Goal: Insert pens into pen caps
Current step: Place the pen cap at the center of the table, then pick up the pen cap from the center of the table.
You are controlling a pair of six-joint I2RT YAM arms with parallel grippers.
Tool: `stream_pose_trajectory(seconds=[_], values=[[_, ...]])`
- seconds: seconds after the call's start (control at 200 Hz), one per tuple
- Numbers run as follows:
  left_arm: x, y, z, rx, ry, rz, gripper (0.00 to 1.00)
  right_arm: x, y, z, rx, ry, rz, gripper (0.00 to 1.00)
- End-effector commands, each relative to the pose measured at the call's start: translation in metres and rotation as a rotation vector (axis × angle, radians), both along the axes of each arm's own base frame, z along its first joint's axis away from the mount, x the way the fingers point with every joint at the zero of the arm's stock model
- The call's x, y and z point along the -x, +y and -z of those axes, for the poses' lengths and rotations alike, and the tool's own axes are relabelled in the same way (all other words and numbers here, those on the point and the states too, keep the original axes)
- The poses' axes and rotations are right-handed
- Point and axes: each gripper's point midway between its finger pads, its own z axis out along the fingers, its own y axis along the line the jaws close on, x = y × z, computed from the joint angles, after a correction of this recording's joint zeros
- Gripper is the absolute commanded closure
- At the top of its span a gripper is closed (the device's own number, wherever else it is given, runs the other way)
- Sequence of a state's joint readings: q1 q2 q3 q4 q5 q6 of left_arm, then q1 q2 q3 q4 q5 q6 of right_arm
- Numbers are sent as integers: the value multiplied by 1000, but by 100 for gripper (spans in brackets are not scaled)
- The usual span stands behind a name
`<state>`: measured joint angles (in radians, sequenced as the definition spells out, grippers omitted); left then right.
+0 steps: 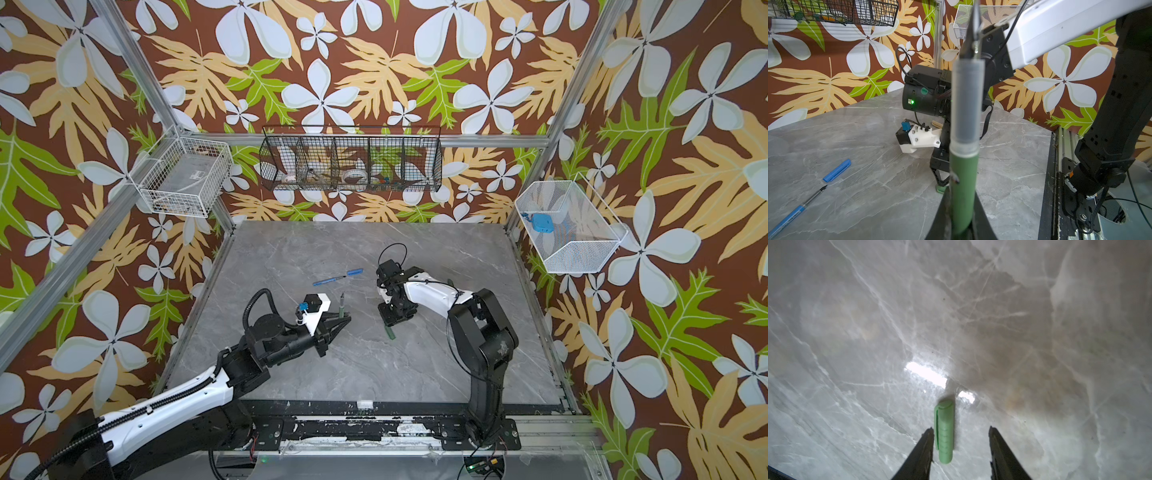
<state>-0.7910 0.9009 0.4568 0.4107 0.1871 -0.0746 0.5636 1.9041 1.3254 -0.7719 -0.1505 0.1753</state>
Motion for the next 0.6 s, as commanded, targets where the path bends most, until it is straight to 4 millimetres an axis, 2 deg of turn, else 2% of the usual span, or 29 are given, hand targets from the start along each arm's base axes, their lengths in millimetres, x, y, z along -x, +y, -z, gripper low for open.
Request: stream_pose_trajectory(seconds=[0.0, 0.355, 0.596], values=[[-1, 3, -11, 27, -44, -12, 100, 15, -7, 5, 34, 71, -61, 55], [0, 6, -11, 23, -50, -19, 100, 19, 10, 18, 14, 121, -115, 56], [0, 7, -11, 18, -54, -23, 100, 21, -6, 31, 113, 140, -98, 61]])
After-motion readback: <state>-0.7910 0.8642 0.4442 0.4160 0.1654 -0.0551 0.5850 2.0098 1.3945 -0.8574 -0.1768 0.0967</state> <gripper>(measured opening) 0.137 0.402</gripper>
